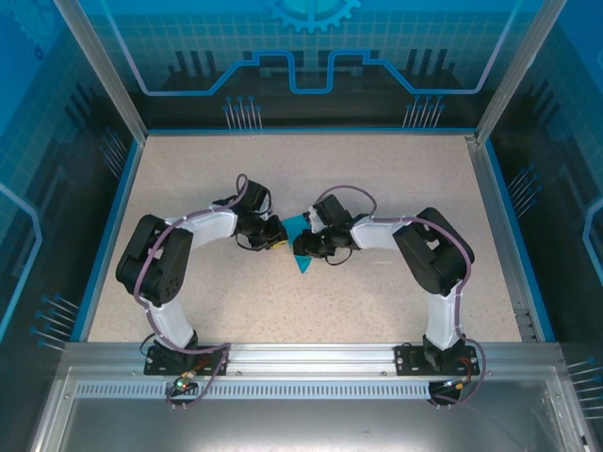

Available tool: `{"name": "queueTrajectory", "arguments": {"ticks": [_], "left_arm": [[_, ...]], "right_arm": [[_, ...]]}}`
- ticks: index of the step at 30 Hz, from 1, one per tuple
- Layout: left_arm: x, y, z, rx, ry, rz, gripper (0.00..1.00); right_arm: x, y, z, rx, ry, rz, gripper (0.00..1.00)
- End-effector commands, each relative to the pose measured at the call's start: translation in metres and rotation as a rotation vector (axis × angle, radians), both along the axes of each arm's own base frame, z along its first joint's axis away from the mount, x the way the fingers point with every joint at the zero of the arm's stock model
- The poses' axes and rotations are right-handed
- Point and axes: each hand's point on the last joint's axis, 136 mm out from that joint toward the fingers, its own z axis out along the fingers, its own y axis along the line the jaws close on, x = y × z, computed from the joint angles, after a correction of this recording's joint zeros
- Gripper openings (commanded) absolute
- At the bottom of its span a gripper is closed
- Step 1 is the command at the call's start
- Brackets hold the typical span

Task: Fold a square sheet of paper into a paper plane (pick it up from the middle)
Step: Third fold the triangle at the center of the table.

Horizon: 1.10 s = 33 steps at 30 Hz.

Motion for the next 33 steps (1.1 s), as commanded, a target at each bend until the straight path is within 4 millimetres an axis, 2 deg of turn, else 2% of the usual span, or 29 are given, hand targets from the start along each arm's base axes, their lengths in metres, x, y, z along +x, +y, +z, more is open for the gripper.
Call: {"name": "queueTrajectory", "arguments": {"ticks": [1,10,17,25,33], "left_arm": [[-0.003,-0.011,0.018,-0.067,-0.023,-0.016,0.14],[-0.015,-0.030,0.017,-0.089,-0.013,-0.067,0.12],[-0.017,-0.038,0.004,-0.097,0.021,-0.076,0.06],[-0.015,-0.034,-0.011,-0.052,0.055,-0.055,0.01],[-0.014,-0.021,-0.021,0.025,0.068,-0.002,0.00]], "right_arm": [[-0.016,-0.022,-0.026,-0.080,0.075,-0.009,0.19],[-0.018,-0.033,-0.035,-0.115,0.105,-0.030,0.06],[-0.019,-0.035,-0.037,-0.124,0.112,-0.032,0.01],[-0.017,-0.035,-0.036,-0.125,0.113,-0.039,0.00],[-0.018,-0.037,-0.037,-0.134,0.115,-0.043,0.00]]}}
